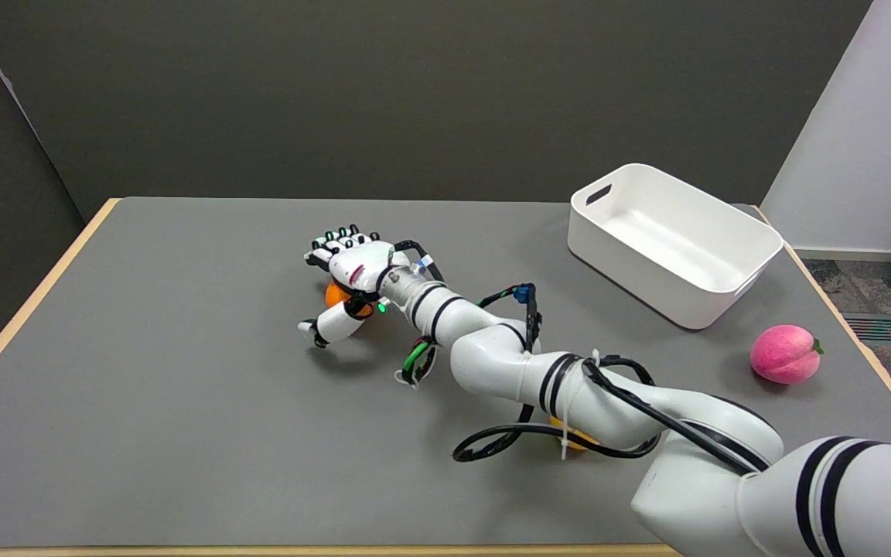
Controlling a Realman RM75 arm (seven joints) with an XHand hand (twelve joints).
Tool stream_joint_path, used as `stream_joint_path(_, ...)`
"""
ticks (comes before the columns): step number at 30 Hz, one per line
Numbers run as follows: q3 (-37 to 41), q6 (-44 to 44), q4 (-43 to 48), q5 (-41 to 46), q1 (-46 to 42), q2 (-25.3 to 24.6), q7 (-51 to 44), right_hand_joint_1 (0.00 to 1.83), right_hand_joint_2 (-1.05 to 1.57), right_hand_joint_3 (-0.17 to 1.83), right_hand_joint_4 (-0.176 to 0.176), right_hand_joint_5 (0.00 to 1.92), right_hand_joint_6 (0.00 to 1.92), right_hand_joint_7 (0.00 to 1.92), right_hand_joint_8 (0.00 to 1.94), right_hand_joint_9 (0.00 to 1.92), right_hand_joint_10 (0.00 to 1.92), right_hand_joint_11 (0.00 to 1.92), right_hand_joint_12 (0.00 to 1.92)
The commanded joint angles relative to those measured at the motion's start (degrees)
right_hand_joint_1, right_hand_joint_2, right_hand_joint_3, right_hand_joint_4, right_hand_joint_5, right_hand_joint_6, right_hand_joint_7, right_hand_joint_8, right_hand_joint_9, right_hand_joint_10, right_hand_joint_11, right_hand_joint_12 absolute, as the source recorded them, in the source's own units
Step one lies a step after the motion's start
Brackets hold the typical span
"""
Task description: Pick up mango.
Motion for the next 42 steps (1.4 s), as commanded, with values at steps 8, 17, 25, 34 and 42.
stream_joint_path(8, 0.91, -0.88, 6.13, 0.37, -4.28, 5.92, -2.03, 0.43, 0.58, 0.87, -0.006, 0.13, 0.39, 0.03, 0.21, 0.00, 0.17, 0.00, 0.43)
stream_joint_path(17, 0.91, 1.50, 6.72, 0.45, -5.72, 6.72, -1.82, 0.74, 0.63, 0.97, 0.005, 0.23, 0.49, 0.26, 0.38, 0.20, 0.76, 0.13, 1.28)
stream_joint_path(25, 0.80, 3.76, 7.93, 0.45, -6.79, 7.16, -2.03, 0.95, 0.79, 0.90, 0.025, 0.46, 1.08, 0.67, 0.86, 0.57, 1.17, 0.53, 1.63)
stream_joint_path(34, 1.64, 6.43, 11.97, 0.13, -6.75, 8.48, -2.03, 1.17, 1.20, 0.14, -0.107, 0.56, 1.57, 0.85, 1.29, 0.75, 1.22, 0.68, 1.65)
stream_joint_path(42, 2.43, 8.14, 17.63, 0.21, -5.48, 10.35, -5.26, 1.20, 1.20, 0.13, -0.176, 0.53, 1.54, 0.88, 1.32, 0.79, 1.26, 0.68, 1.67)
